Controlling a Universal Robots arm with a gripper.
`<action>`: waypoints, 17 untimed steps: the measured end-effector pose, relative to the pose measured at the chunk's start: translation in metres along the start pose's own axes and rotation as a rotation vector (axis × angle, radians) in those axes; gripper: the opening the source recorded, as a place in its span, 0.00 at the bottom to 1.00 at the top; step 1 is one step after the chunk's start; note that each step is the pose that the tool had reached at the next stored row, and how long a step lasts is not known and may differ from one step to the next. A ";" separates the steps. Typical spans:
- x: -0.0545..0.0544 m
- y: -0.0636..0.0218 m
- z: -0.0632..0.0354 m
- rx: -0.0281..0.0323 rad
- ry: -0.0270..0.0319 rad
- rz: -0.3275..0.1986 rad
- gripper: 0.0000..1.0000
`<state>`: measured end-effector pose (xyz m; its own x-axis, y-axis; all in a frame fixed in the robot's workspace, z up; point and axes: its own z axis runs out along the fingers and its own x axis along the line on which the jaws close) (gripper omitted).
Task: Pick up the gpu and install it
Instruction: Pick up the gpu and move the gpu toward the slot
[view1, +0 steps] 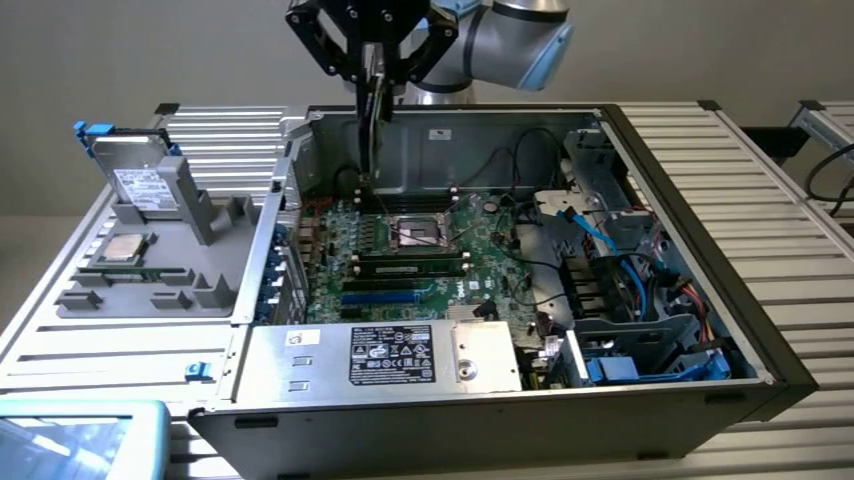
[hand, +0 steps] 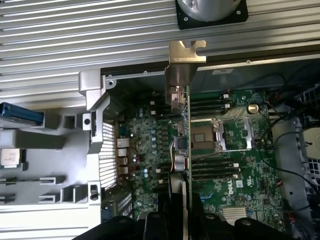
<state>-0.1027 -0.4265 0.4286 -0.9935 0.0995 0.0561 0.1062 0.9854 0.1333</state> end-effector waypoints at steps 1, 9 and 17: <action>-0.002 -0.0004 0.0007 0.0003 -0.0029 0.000 0.28; -0.022 -0.0018 0.0076 -0.0005 -0.0287 -0.004 0.28; -0.035 -0.0023 0.0195 -0.0013 -0.0385 -0.005 0.28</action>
<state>-0.0692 -0.4295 0.4070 -0.9949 0.0995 0.0173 0.1009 0.9857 0.1348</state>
